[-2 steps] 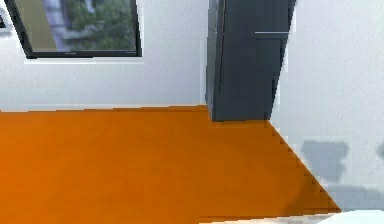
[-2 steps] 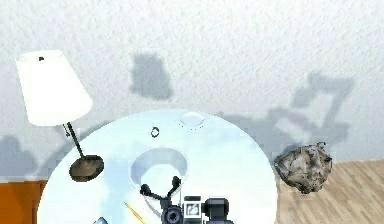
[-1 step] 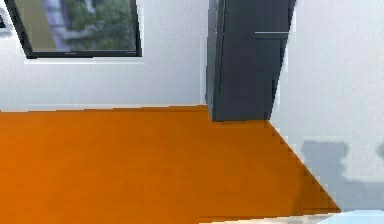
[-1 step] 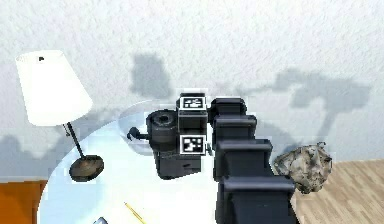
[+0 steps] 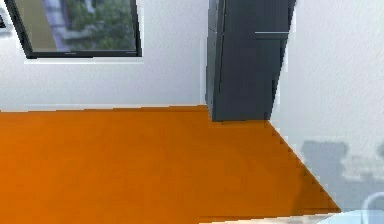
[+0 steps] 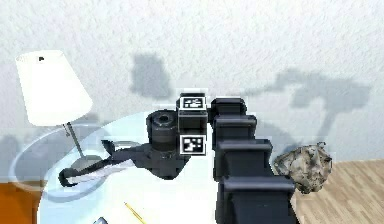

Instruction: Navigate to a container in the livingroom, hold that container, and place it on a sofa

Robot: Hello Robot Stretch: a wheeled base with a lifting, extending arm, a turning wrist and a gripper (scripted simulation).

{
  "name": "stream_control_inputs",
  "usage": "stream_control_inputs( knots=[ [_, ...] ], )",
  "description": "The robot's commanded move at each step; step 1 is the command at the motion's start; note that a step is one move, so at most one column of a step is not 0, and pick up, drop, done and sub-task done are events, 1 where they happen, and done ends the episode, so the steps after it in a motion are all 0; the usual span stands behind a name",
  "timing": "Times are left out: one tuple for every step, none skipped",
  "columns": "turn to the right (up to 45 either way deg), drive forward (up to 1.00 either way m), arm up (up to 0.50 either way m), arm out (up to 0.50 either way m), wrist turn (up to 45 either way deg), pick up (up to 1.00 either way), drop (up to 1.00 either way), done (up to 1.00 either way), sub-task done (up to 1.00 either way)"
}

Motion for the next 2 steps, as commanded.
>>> stream_control_inputs(
  knots=[
    [0.0, 0.00, 0.00, 0.00, -45.0, 0.00, 0.00, 0.00, 0.00],
    [0.0, 0.00, 0.00, 0.00, -21.0, 0.00, 0.00, 0.00, 0.00]
  ],
)
